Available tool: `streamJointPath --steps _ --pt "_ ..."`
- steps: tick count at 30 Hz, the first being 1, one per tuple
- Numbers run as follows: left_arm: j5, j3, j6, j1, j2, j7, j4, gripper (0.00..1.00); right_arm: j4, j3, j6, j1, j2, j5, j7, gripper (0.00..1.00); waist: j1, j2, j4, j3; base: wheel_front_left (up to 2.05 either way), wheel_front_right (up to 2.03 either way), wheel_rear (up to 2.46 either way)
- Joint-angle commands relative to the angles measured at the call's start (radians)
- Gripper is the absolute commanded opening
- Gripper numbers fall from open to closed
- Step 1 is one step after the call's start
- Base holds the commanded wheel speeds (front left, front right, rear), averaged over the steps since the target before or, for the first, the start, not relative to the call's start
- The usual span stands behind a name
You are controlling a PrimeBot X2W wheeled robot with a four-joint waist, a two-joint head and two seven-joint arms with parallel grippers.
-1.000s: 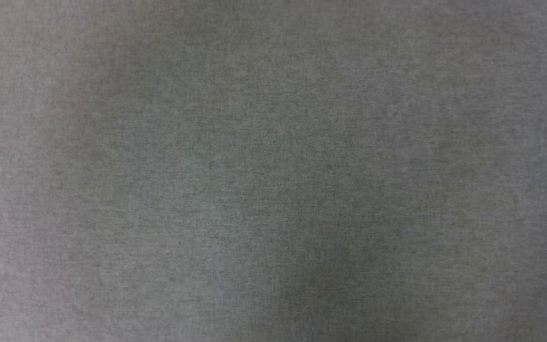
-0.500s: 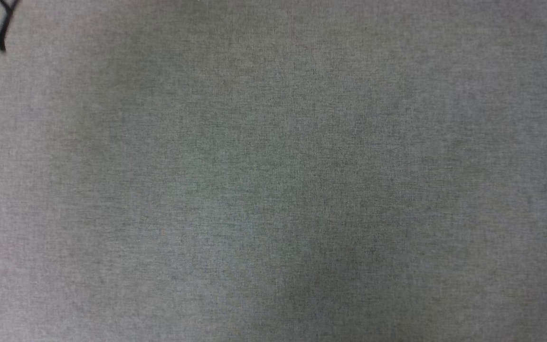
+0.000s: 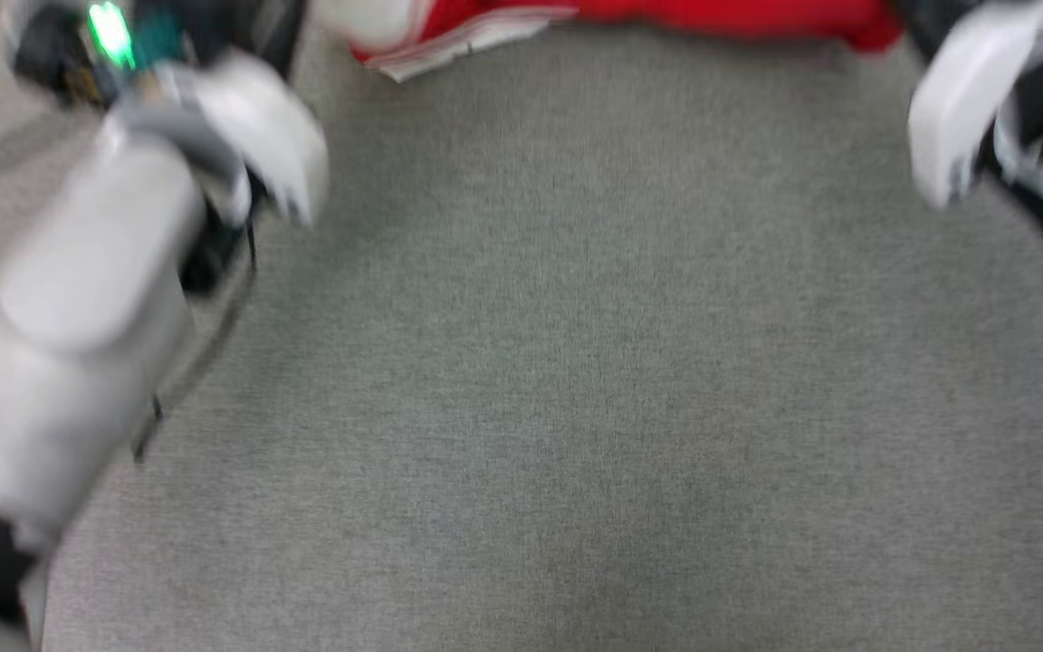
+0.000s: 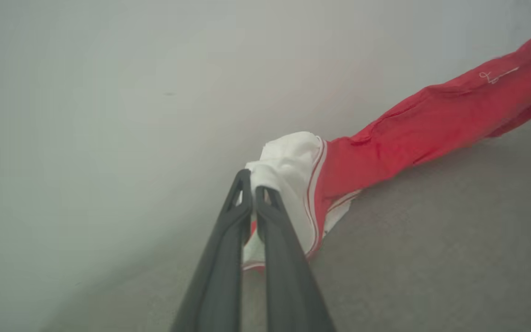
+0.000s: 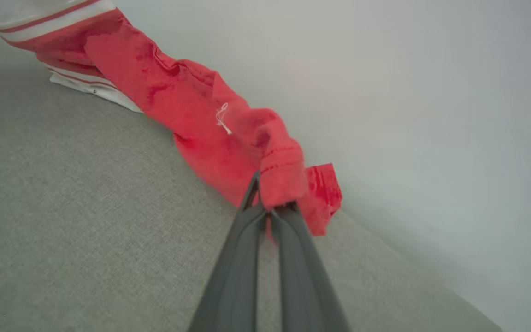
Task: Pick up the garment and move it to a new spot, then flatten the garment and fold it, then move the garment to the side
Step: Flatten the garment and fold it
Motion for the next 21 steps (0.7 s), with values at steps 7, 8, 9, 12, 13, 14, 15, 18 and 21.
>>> streamJointPath --steps 7,8,9,12,13,14,15,18,21 --pt "-0.067 -0.036 0.08 0.349 0.113 0.013 -0.212 0.0 -0.079 0.058 -0.001 0.244 -0.084 0.079 -0.04 0.0 0.0 0.0 -0.002 -0.138 0.0 0.0 0.0" --pt "-0.079 -0.036 0.095 0.394 0.132 0.018 -0.244 0.0 -0.089 0.064 -0.001 0.274 -0.095 0.092 -0.041 0.0 0.0 0.0 -0.003 -0.153 0.0 0.0 0.0" --pt "-0.087 -0.04 0.112 0.439 0.154 0.021 -0.28 0.0 -0.101 0.069 -0.001 0.304 -0.109 0.103 -0.042 0.0 0.0 0.0 -0.002 -0.169 0.0 0.0 0.0" --pt "-0.107 -0.053 0.141 0.527 0.19 0.038 -0.348 0.0 -0.127 0.084 -0.001 0.355 -0.136 0.117 -0.035 0.0 0.0 0.0 0.0 -0.2 0.0 0.0 0.0" --pt "-0.119 -0.058 0.157 0.571 0.206 0.046 -0.382 0.0 -0.139 0.089 -0.001 0.38 -0.149 0.126 -0.03 0.0 0.0 0.0 0.0 -0.215 0.0 0.0 0.0" --pt "-0.129 -0.066 0.172 0.611 0.224 0.056 -0.418 0.0 -0.151 0.092 -0.001 0.404 -0.161 0.133 -0.029 0.0 0.0 0.0 0.0 -0.231 0.0 0.0 0.0" --pt "-0.14 -0.072 0.19 0.651 0.241 0.064 -0.452 0.0 -0.162 0.094 -0.001 0.428 -0.173 0.14 -0.026 0.0 0.0 0.0 0.0 -0.246 0.0 0.0 0.0" --pt "-0.17 -0.087 0.245 0.764 0.289 0.085 -0.555 0.0 -0.189 0.095 -0.001 0.499 -0.205 0.161 -0.019 0.0 0.0 0.0 0.001 -0.289 0.0 0.0 0.0" --pt "-0.2 -0.104 0.294 0.865 0.334 0.1 -0.644 0.0 -0.223 0.102 -0.001 0.567 -0.235 0.177 0.002 0.0 0.0 0.0 0.006 -0.327 0.0 0.0 0.0"
